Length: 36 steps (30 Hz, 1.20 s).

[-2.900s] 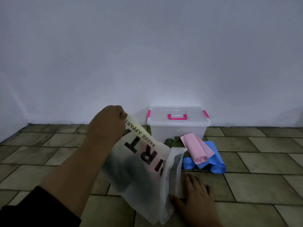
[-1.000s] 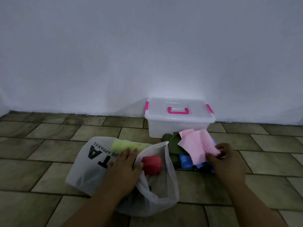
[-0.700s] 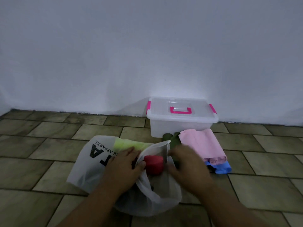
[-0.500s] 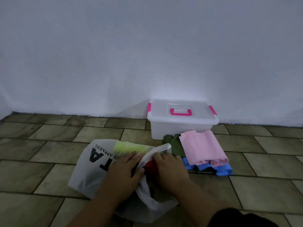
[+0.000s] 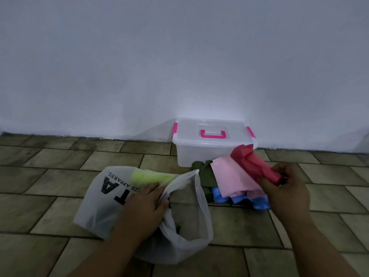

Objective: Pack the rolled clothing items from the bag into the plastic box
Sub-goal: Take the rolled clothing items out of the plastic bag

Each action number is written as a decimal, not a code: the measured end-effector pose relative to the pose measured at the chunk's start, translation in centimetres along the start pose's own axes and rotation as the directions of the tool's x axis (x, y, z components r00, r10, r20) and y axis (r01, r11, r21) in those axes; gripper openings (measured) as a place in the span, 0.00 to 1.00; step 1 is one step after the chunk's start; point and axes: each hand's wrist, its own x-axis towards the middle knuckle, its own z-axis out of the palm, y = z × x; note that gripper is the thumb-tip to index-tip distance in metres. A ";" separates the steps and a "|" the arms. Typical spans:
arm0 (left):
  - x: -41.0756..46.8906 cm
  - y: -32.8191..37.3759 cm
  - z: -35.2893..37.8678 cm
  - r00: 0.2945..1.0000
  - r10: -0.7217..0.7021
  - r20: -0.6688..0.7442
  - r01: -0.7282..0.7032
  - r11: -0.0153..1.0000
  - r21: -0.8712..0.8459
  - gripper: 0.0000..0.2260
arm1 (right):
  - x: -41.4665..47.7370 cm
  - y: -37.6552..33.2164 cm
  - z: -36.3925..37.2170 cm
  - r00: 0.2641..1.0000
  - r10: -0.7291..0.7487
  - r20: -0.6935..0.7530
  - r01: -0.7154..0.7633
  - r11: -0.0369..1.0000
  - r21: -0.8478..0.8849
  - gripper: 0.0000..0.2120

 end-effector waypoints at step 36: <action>-2.4 -0.6 0.2 0.996 0.004 -0.090 -0.006 1.000 -0.017 0.23 | -7.8 -1.9 2.2 0.877 -0.020 0.480 -0.053 0.989 0.139 0.20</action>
